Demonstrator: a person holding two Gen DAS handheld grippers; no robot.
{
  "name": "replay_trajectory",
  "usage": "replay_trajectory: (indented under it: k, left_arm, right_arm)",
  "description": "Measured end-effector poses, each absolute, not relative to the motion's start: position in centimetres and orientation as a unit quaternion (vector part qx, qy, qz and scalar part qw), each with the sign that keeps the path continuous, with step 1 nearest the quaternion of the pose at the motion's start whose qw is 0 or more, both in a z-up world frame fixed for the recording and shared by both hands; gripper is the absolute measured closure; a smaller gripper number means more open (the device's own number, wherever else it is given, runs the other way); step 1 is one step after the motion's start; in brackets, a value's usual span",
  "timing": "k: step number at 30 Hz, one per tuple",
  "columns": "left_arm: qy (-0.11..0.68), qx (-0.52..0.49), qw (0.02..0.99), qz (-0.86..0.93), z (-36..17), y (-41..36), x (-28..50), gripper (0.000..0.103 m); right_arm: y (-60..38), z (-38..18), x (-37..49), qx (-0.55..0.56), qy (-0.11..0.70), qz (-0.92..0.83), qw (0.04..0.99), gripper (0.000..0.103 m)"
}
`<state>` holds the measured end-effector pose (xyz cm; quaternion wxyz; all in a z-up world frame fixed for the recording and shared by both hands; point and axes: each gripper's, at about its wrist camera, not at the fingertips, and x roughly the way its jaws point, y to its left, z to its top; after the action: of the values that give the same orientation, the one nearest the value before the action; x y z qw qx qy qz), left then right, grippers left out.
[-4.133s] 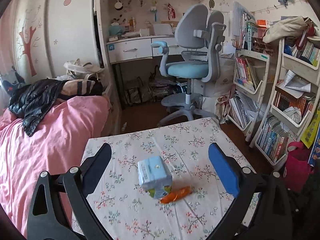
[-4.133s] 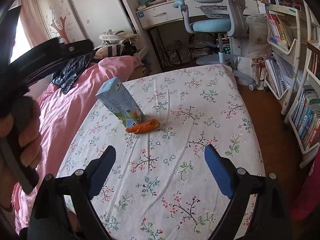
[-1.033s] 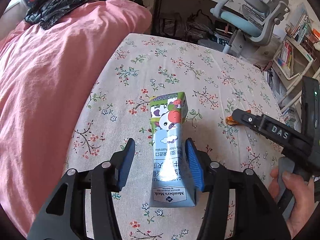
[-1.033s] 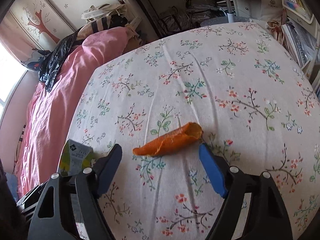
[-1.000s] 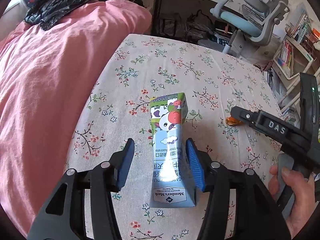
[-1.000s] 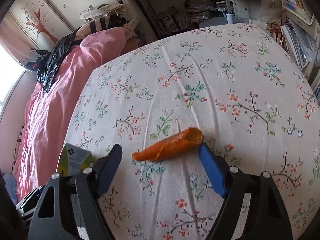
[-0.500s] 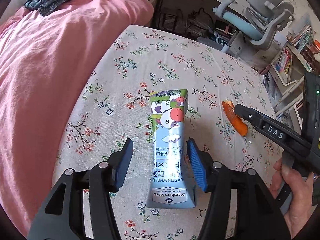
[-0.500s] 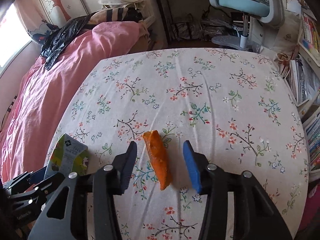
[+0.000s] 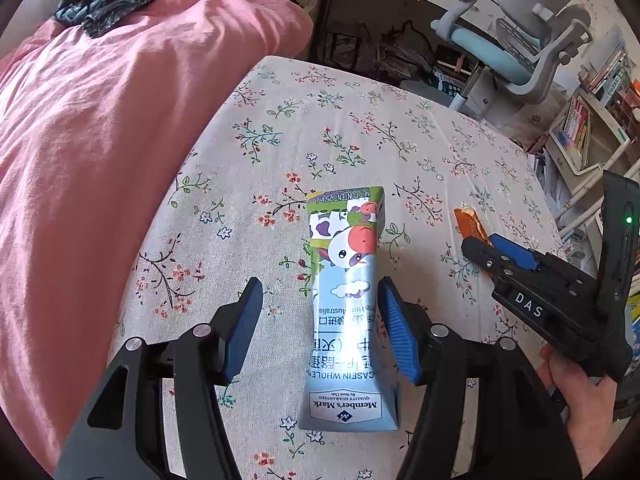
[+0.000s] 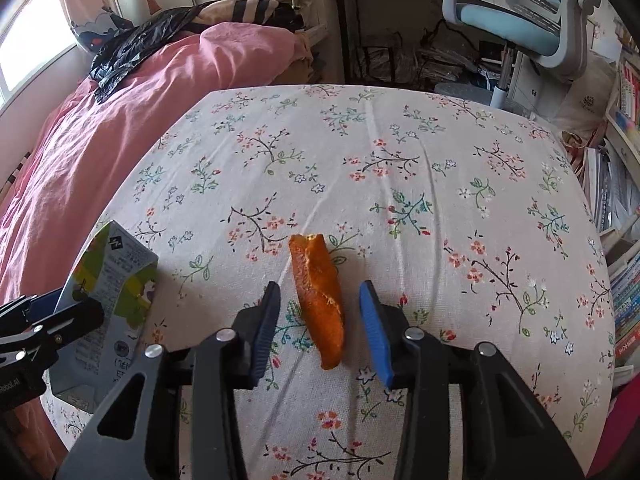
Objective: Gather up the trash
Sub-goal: 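Lift the carton and orange piece and carry both down over the yellow bin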
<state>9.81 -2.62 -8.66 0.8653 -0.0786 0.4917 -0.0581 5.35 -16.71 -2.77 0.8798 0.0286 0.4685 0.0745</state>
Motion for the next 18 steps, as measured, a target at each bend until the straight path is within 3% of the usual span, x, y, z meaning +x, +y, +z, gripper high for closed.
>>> replay_trajectory:
  k: [2,4,6,8,9,18]
  left_arm:
    - [0.491,-0.078,0.866,-0.059,-8.8,-2.7,10.1,0.046]
    - [0.491,-0.078,0.865,-0.062,-9.1,-2.8,10.4,0.046]
    - [0.493,-0.076,0.864,-0.071,-9.4,-3.0,10.6,0.054]
    - [0.494,-0.076,0.862,-0.086,-9.7,-3.4,10.6,0.071]
    - [0.493,-0.073,0.862,-0.091,-9.7,-3.7,10.6,0.073]
    - [0.463,-0.07,0.877,-0.108,-8.0,-4.3,9.2,0.074]
  right_arm:
    - [-16.7,-2.9,5.2,0.023,0.467,0.075,0.881,0.079]
    - [-16.8,-2.8,4.9,0.018,0.464,0.077,0.882,0.081]
    - [-16.7,-2.7,4.5,0.009,0.462,0.079,0.884,0.081]
    - [-16.5,-2.7,4.2,0.004,0.46,0.081,0.884,0.082]
    - [-16.5,-2.6,4.0,0.001,0.458,0.082,0.885,0.082]
    - [-16.6,0.0,1.4,0.022,0.432,0.104,0.895,0.082]
